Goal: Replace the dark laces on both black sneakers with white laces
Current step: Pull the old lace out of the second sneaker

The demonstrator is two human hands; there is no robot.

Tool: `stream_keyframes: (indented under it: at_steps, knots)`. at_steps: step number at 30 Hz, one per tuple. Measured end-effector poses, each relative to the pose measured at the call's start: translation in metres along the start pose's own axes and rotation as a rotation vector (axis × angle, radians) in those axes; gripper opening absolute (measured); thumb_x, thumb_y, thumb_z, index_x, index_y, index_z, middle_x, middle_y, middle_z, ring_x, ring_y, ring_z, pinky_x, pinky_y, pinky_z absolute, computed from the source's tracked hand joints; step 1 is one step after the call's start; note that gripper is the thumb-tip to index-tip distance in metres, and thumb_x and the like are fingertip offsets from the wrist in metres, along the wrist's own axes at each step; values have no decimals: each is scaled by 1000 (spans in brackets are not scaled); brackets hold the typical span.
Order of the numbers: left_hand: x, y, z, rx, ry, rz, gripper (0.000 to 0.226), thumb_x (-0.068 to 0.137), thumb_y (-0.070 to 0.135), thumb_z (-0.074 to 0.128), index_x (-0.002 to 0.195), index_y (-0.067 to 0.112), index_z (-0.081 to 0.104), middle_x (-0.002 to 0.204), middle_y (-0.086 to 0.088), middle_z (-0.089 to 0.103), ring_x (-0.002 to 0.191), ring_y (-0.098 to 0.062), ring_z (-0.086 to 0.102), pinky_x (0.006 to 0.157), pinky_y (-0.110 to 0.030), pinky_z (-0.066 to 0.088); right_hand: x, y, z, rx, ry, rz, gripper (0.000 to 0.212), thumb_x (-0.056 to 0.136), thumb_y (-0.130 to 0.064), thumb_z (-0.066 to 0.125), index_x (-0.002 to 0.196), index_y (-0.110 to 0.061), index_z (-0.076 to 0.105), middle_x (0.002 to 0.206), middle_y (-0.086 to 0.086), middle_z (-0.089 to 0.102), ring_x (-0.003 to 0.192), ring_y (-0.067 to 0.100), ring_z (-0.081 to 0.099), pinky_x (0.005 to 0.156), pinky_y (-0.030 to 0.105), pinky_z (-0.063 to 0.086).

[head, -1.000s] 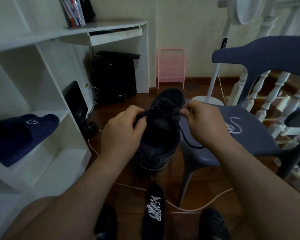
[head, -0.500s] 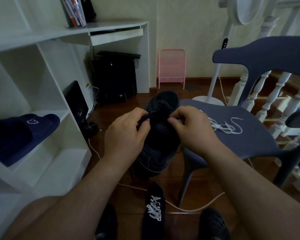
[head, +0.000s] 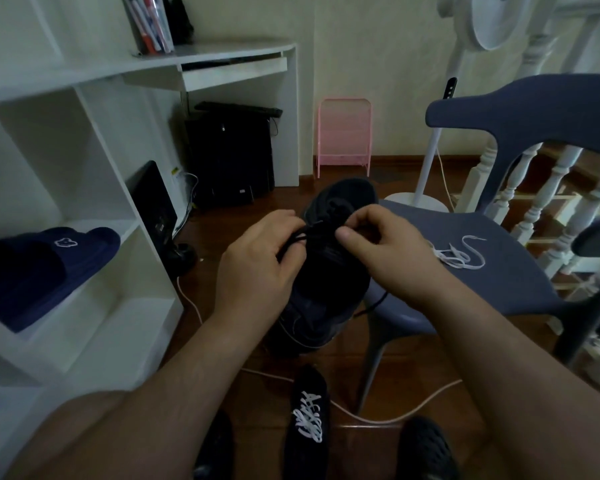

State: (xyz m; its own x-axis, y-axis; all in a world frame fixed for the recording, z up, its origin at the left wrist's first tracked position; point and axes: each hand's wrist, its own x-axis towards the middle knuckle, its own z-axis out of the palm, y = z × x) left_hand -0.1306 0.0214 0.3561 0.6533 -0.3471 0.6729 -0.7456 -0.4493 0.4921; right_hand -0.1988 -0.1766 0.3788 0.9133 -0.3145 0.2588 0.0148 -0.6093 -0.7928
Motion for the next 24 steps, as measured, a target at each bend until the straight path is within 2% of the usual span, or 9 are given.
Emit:
stream_keyframes:
  at_steps: [2, 4, 6, 9, 12, 14, 19, 22, 24]
  knots:
    - [2, -3, 1, 9, 8, -41, 19, 102, 23, 64, 119, 22, 73, 129, 8, 65, 117, -7, 60, 94, -15, 45, -1, -1, 0, -139, 46, -79, 12, 99, -40, 64, 93, -30, 66, 83, -10, 65, 80, 6, 61, 70, 31, 47]
    - [3, -4, 1, 0, 24, -108, 20, 102, 25, 64, 119, 24, 73, 118, 10, 61, 103, -4, 58, 83, -4, 40, 1, -2, -4, -213, 136, -133, 10, 100, -34, 65, 92, -29, 68, 79, -14, 63, 75, 5, 60, 70, 29, 46]
    - [4, -6, -2, -11, 41, -143, 18, 102, 26, 64, 118, 27, 73, 107, 15, 61, 93, -2, 58, 77, -6, 41, 4, -2, -10, -298, 161, -146, 11, 100, -33, 66, 97, -28, 74, 75, -18, 60, 72, 3, 57, 69, 24, 46]
    - [6, -9, -6, -52, 62, -163, 15, 102, 26, 64, 114, 29, 73, 96, 20, 64, 87, -3, 62, 74, -16, 47, 2, -4, -11, -370, 71, -141, 16, 100, -34, 66, 100, -25, 79, 65, -24, 53, 61, -3, 51, 60, 18, 34]
    - [7, -13, -6, -108, 51, -252, 12, 102, 28, 66, 108, 34, 73, 80, 18, 66, 70, -4, 61, 62, -20, 46, -5, -8, -12, -292, -14, -137, 12, 99, -31, 68, 95, -26, 78, 57, -17, 57, 58, -3, 55, 57, 20, 34]
    - [6, -14, -7, -134, 35, -296, 10, 102, 30, 66, 106, 37, 73, 72, 16, 65, 63, -5, 61, 55, -22, 47, -7, -9, -18, -170, -70, -76, 15, 100, -28, 67, 87, -24, 75, 56, -20, 59, 54, -3, 54, 55, 18, 34]
    - [5, -10, -2, -245, -20, -368, 15, 104, 30, 63, 109, 43, 68, 96, 21, 73, 89, 5, 69, 77, -29, 61, -3, -2, -20, -3, -85, 49, 29, 104, -21, 53, 75, -15, 54, 54, -13, 47, 50, 2, 40, 61, 32, 34]
    - [5, -8, 2, -312, -41, -388, 17, 104, 28, 61, 108, 43, 67, 102, 20, 75, 94, 4, 70, 83, -33, 63, -2, -5, -13, 91, -131, 33, 27, 99, -25, 44, 74, -16, 44, 66, -1, 37, 59, 11, 35, 64, 38, 30]
    - [8, -11, 2, -370, -25, -423, 17, 104, 25, 62, 106, 41, 68, 102, 18, 76, 95, 2, 71, 87, -36, 63, 0, -5, -16, 238, -74, 49, 29, 98, -24, 43, 69, -19, 44, 65, -1, 36, 61, 14, 34, 65, 41, 29]
